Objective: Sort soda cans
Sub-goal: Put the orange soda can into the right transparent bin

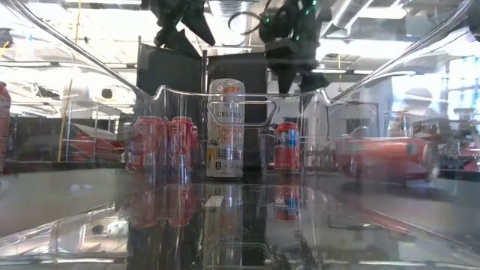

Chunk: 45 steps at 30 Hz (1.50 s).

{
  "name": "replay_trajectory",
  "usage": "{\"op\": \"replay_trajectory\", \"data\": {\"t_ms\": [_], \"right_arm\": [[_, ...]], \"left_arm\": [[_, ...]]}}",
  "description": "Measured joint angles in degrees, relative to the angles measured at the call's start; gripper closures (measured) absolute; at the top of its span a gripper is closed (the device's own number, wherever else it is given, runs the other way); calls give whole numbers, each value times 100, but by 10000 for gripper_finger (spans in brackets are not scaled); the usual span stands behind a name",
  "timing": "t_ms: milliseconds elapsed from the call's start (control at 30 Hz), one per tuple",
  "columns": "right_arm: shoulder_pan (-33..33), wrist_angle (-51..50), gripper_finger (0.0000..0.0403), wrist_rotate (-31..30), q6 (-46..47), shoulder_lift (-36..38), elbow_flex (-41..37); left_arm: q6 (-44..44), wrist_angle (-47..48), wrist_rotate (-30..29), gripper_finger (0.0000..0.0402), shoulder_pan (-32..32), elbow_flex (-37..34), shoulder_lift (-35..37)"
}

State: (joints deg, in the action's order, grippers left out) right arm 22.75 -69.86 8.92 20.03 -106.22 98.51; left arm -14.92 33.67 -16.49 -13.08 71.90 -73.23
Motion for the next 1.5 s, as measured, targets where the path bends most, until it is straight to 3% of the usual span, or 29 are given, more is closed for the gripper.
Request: {"op": "replay_trajectory", "data": {"t_ms": [167, 300, 433, 667, 800, 933, 1167, 1500], "right_arm": [[-374, -289, 14, -798, 37, 519, 30], [-723, -265, 14, -933, 428, 1181, -422], [-1082, 76, 14, -956, 1204, 2088, -1525], [-2062, 1653, 14, -995, 3149, 3487, -3955], [-2791, 2063, 14, -1743, 4327, 3900, -4698], [-3392, 1787, 14, -2386, 5071, 4012, -5015], [-4305, 2204, 14, -2449, 5420, 3684, -5411], [-4284, 2393, 15, -2722, 5540, 2769, -5714]], "left_arm": [[-98, -12, 294, 66, 0, 0, 0], [162, -111, 629, 66, 2, 0, 0], [721, -370, 735, 66, 66, 0, 0], [1665, -1193, 979, 66, 120, 3, -25], [1462, -1559, 1648, 66, 63, 9, -254], [1327, -1777, 2097, 66, 57, 9, -655], [1458, -1804, 2218, 66, 152, 82, -1322], [1760, -1839, 2370, 66, 157, 333, -1601]]}}
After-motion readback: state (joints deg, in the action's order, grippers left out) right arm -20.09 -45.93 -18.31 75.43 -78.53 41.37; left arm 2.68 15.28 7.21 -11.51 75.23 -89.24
